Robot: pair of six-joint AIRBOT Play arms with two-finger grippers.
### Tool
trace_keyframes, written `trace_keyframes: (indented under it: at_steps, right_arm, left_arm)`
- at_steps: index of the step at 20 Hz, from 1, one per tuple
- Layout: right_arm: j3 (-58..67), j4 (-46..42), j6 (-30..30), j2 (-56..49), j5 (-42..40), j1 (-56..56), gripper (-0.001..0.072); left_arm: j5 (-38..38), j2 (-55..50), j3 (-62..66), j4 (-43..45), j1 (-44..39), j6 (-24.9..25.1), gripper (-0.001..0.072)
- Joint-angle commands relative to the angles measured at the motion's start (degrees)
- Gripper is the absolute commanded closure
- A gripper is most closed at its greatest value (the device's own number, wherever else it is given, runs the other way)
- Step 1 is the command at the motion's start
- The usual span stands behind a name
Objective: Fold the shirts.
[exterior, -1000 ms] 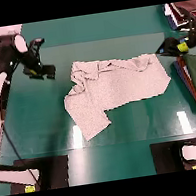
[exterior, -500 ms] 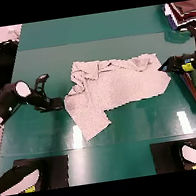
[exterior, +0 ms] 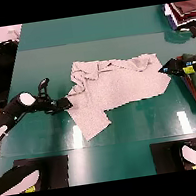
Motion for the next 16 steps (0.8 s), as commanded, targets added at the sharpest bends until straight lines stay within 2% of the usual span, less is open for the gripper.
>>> trace_keyframes:
  at_steps: [1, 6, 7, 8, 9, 14, 15, 16]
  right_arm:
    - [-0.1, 0.0, 0.1, 0.3, 0.3, 0.1, 0.0305]
    - [-0.1, -0.7, 0.1, 0.3, 2.5, -2.5, 0.0305]
    - [-0.1, -0.7, 0.1, 0.3, 3.2, -4.2, 0.0305]
    - [-0.1, -0.7, 0.1, 0.3, 3.9, -6.5, 0.0305]
    - [-0.2, -1.1, 0.1, 0.3, 4.1, -8.6, 0.0305]
    - [-9.2, -4.7, 0.1, -1.2, 2.7, -16.4, 0.0305]
    - [-11.5, -4.6, 0.1, -2.9, 1.9, -16.9, 0.0305]
    - [-13.2, -4.5, 0.1, -4.9, 0.8, -16.9, 0.0305]
  left_arm:
    - [3.3, -2.6, -0.5, -1.8, -3.3, 1.2, 0.0102]
    - [3.1, -2.1, 2.5, -1.0, -3.9, 0.6, 0.0106]
    - [2.4, -1.6, 3.8, -0.9, -3.9, 0.7, 0.0276]
    - [1.4, -1.4, 5.4, -0.7, -3.9, 0.8, 0.0485]
    - [1.0, -0.9, 6.6, -0.4, -3.9, 1.2, 0.0581]
    - [-0.8, -0.9, 11.7, 0.4, -3.9, 1.2, 0.0594]
    - [-0.8, -0.9, 12.0, 0.4, -3.9, 1.4, 0.0681]
    - [-0.7, -0.9, 12.2, 0.4, -3.9, 1.4, 0.0683]
